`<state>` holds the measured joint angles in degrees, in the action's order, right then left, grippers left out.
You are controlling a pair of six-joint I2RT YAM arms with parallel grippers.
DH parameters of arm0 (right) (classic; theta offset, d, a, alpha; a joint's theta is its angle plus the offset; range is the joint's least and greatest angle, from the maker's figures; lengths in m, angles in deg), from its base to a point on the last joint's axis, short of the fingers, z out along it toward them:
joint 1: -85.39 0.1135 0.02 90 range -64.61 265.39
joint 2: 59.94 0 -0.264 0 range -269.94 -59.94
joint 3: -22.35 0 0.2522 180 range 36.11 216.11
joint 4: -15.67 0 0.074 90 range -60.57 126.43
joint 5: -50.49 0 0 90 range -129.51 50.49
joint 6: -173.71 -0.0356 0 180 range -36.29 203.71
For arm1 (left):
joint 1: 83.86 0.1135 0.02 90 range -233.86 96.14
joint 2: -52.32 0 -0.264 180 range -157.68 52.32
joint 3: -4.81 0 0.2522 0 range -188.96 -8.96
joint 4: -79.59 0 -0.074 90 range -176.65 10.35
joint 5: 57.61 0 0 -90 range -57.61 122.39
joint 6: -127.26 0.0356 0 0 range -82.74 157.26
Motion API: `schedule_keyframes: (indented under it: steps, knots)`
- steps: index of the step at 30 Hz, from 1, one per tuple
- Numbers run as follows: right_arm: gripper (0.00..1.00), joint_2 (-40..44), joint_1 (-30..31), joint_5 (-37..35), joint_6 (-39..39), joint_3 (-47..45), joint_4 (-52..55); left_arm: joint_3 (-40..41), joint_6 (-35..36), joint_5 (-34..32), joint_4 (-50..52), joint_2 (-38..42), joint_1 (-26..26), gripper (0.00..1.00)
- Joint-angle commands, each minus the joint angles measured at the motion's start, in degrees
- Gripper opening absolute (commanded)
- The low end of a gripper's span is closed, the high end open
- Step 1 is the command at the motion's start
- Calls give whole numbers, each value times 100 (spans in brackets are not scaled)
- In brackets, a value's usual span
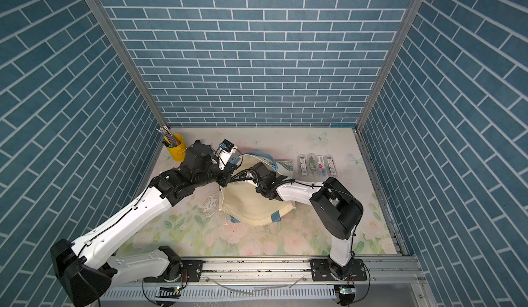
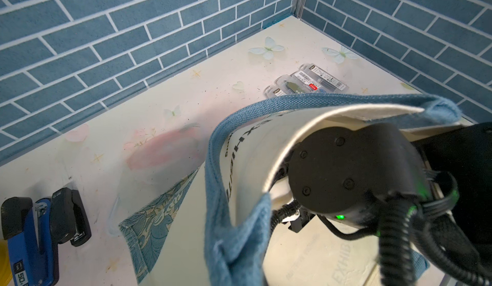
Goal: Take out the compass set from the canvas bag
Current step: Pick up the compass set from the canvas bag.
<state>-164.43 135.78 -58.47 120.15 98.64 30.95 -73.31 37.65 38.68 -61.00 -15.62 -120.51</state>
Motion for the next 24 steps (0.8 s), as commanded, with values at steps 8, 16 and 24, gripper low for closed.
schedule_keyframes:
  steps: [8,16,24]
  knots:
    - [50,452,-137,1305,647,-242,252,-103,-38,247,-350,38,57,0]
    - [53,576,-232,1393,1071,-350,676,-112,-20,285,-321,33,66,0]
    - [52,85,-262,581,1350,-310,343,-112,-21,342,-301,33,78,0]
